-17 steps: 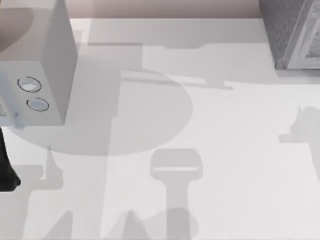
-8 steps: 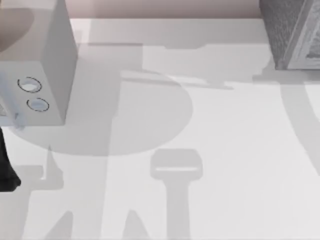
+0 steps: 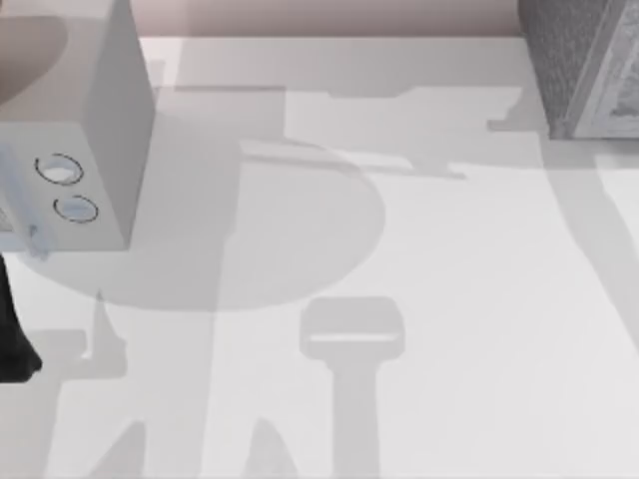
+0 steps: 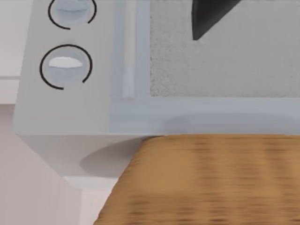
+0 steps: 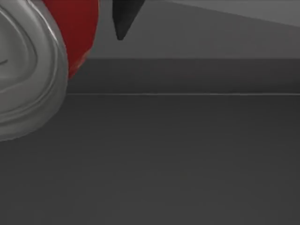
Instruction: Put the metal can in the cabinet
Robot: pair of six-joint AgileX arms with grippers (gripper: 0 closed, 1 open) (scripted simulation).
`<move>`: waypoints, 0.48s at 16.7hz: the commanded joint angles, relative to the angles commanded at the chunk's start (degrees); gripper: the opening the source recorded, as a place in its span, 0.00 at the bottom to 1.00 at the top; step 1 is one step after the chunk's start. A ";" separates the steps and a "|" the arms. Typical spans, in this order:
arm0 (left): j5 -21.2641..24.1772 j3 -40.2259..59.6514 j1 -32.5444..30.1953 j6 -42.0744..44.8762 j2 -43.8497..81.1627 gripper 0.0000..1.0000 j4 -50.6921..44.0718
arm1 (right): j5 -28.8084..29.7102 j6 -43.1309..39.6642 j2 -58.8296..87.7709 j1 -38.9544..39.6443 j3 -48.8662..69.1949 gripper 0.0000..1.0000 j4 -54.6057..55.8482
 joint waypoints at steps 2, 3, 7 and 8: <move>0.00 0.00 0.00 0.00 0.00 1.00 0.00 | 0.00 0.00 0.00 0.00 0.00 0.00 0.00; 0.00 0.00 0.00 0.00 0.00 1.00 0.00 | -0.07 0.10 -0.17 -0.23 -0.23 0.00 0.09; 0.00 0.00 0.00 0.00 0.00 1.00 0.00 | -0.29 0.11 2.92 -0.55 3.71 0.00 -0.80; 0.00 0.00 0.00 0.00 0.00 1.00 0.00 | -0.44 0.11 4.81 -0.73 6.20 0.00 -1.40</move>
